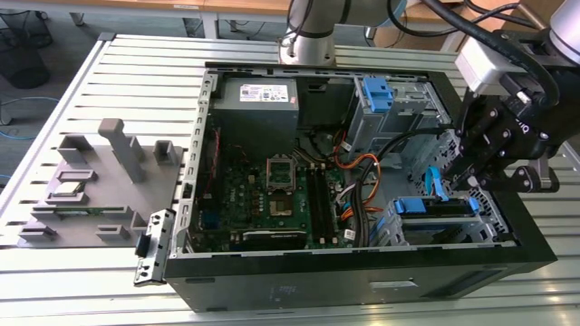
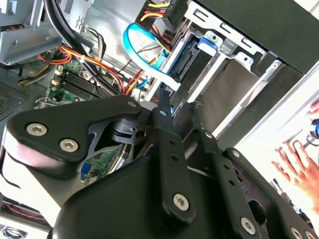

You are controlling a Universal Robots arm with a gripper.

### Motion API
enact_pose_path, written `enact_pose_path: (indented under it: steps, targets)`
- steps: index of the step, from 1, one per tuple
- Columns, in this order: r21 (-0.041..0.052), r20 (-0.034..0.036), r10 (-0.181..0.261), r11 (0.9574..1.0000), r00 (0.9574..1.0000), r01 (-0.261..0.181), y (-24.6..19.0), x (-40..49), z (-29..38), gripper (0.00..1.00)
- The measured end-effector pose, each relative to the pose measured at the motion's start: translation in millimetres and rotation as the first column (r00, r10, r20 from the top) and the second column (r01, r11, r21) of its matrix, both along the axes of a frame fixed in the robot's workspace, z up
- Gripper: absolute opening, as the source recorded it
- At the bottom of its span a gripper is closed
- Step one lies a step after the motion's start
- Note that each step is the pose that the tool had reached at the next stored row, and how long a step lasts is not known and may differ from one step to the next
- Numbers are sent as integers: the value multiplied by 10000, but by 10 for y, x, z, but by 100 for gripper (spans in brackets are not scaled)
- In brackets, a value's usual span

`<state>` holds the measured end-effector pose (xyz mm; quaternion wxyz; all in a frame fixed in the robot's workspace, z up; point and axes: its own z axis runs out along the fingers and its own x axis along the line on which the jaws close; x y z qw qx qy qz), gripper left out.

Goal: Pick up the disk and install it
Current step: 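Insert the second disk wire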

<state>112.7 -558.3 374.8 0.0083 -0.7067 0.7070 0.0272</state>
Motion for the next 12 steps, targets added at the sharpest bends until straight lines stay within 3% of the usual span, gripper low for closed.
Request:
enact_pose_path:
  steps: [6,12]
  targets:
    - [32,0,0,10000,10000,0,34,36,-4,30]
    - [86,0,0,10000,10000,0,52,169,-6,30]
